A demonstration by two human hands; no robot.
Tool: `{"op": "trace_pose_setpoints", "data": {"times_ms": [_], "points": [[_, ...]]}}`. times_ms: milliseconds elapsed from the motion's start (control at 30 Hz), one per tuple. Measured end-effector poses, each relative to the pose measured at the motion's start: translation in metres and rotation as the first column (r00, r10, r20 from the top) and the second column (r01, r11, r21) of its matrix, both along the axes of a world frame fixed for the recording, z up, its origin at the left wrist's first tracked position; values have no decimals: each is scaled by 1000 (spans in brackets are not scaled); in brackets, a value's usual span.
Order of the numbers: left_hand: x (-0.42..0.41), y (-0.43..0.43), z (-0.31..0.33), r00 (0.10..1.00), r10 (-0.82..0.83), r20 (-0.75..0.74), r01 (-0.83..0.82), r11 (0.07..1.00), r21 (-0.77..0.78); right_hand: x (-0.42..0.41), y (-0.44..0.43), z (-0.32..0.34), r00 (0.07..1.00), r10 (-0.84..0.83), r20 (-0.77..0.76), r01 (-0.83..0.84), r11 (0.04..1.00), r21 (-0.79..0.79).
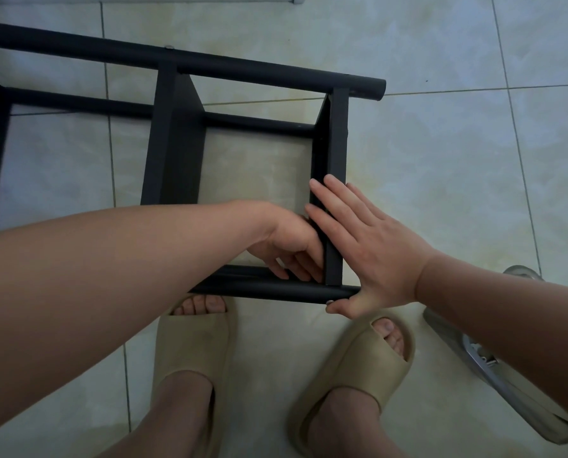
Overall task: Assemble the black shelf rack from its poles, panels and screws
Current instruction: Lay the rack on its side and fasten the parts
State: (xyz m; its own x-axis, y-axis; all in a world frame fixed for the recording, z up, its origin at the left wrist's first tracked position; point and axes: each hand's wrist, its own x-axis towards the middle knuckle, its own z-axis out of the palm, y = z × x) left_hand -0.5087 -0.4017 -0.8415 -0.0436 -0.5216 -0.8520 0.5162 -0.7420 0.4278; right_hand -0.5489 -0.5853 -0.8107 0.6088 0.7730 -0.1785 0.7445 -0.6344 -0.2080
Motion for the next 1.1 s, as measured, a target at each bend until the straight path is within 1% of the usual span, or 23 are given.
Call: {"op": "trace_pose_setpoints", "data": {"times_ms": [200, 500, 600, 767, 900, 1000, 1100], "points": [[-2, -3, -2, 1000, 25, 13, -25, 1000, 4, -1, 1, -1, 1000, -7, -7, 7, 1000, 17], [-3, -1, -3, 993, 121, -16, -121, 992, -38, -1, 2, -2, 1000, -5, -4, 5, 1000, 20], [-5, 2, -2, 988, 146, -49, -149, 987, -52, 0, 1, -2, 1000, 0, 0, 0, 1000, 2], [-5, 3, -1, 999, 40, -18, -40, 999, -10, 0, 2, 0, 1000, 1, -4, -1, 1000, 2], [-1, -2, 1, 999, -12, 53, 11, 1000, 8, 0, 2, 1, 1000, -1, -8, 1, 1000, -6], [0, -2, 1, 998, -21, 67, 21, 1000, 2, 0, 2, 1, 1000, -4, -8, 4, 1000, -9], [-1, -1, 1, 997, 3, 72, -2, 1000, -11, 0, 2, 1, 1000, -2, -4, 2, 1000, -7]]}}
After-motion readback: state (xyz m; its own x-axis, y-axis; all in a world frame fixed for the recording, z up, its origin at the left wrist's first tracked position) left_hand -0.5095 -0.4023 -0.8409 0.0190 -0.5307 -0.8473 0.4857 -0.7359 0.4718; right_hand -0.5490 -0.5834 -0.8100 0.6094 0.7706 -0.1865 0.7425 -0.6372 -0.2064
